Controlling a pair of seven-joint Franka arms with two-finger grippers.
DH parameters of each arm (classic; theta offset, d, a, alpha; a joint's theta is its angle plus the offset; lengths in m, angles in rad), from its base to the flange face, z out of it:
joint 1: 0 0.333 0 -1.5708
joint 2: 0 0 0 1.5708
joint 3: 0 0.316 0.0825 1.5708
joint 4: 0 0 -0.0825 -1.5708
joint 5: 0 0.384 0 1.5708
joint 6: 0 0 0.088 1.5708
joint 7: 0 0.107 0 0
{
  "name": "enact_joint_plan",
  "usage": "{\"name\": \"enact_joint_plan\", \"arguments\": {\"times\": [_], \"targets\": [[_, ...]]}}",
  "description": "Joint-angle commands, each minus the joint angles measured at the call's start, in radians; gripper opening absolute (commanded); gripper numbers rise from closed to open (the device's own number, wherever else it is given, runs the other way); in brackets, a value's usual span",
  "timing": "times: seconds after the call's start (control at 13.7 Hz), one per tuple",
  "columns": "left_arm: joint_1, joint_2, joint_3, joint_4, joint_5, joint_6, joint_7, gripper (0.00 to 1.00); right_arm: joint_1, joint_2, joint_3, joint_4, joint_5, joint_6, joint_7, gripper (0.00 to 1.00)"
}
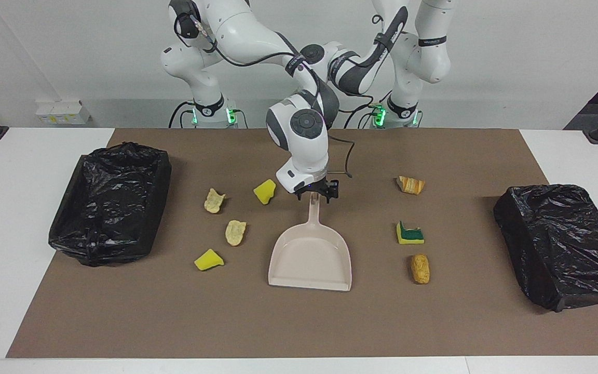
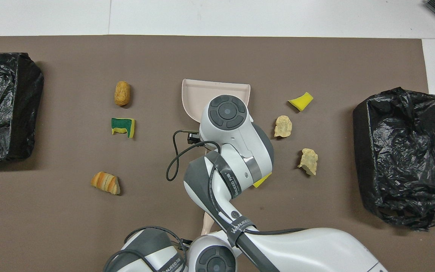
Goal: Sweep and dump trash in bin
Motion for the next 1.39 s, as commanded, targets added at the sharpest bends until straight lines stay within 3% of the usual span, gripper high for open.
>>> {"name": "enact_joint_plan", "arguments": {"times": [0.0, 0.07, 0.22, 0.51, 0.58, 0.73, 1.02, 1.31], "targets": [[0.043, -0.033, 0.009, 0.029, -0.003, -0.119, 0.006, 0.00, 0.008, 0.004, 0.001, -0.031, -0.020, 0.050, -0.034, 0.82], [0.059, -0.050, 0.009, 0.037, 0.003, -0.143, 0.006, 0.00, 0.005, 0.008, 0.001, -0.031, -0.028, 0.051, -0.034, 0.80], [0.103, -0.098, 0.009, 0.036, 0.008, -0.192, 0.038, 0.00, 0.005, 0.008, 0.001, -0.019, -0.057, 0.025, -0.034, 0.58], [0.238, -0.184, 0.009, 0.036, 0.075, -0.320, 0.133, 0.00, 0.002, 0.007, 0.001, -0.011, -0.059, 0.018, -0.035, 0.51], [0.296, -0.202, 0.009, 0.037, 0.075, -0.323, 0.194, 0.00, 0.002, 0.008, 0.001, -0.011, -0.059, 0.018, -0.035, 0.41], [0.399, -0.207, 0.009, 0.048, 0.110, -0.315, 0.272, 0.00, 0.000, 0.008, 0.001, -0.011, -0.049, 0.018, -0.032, 0.00], [0.636, -0.187, 0.008, 0.048, 0.155, -0.234, 0.388, 0.00, -0.012, 0.005, 0.001, -0.010, -0.045, 0.016, -0.035, 0.00], [0.792, -0.213, 0.009, -0.009, 0.181, -0.223, 0.348, 0.00, -0.001, -0.008, -0.001, -0.010, -0.062, -0.004, -0.083, 0.00]]}}
